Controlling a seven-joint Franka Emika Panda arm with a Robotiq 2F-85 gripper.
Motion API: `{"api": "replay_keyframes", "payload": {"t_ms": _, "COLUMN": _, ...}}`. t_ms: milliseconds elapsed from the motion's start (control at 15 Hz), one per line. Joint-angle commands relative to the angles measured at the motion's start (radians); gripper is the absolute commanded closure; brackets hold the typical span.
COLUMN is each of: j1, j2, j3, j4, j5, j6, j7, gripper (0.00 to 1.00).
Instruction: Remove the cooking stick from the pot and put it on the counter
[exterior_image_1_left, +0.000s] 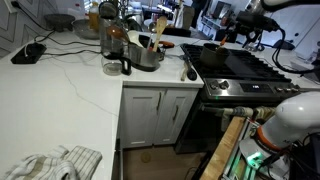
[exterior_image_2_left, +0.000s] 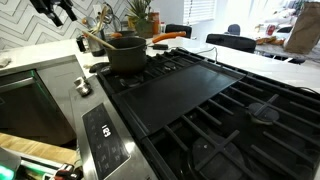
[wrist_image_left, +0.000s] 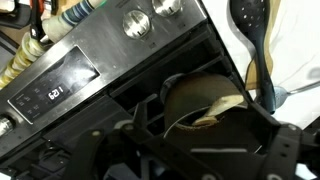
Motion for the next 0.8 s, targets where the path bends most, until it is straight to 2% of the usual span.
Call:
{"api": "replay_keyframes", "payload": {"t_ms": 0, "j1": 0.028, "j2": 0.047, "j3": -0.021, "j4": 0.036, "j5": -0.017, "j6": -0.013, "j7": 0.026, "gripper": 0.0}}
{"api": "replay_keyframes", "payload": {"t_ms": 400, "j1": 0.041, "j2": 0.161, "j3": -0.07, "j4": 0.117, "j5": -0.009, "j6": -0.009, "j7": -0.029, "gripper": 0.0}}
{"api": "replay_keyframes", "payload": {"t_ms": 733, "j1": 0.062, "j2": 0.255, "j3": -0.158, "j4": 0.18, "j5": 0.032, "j6": -0.005, "j7": -0.125, "gripper": 0.0}}
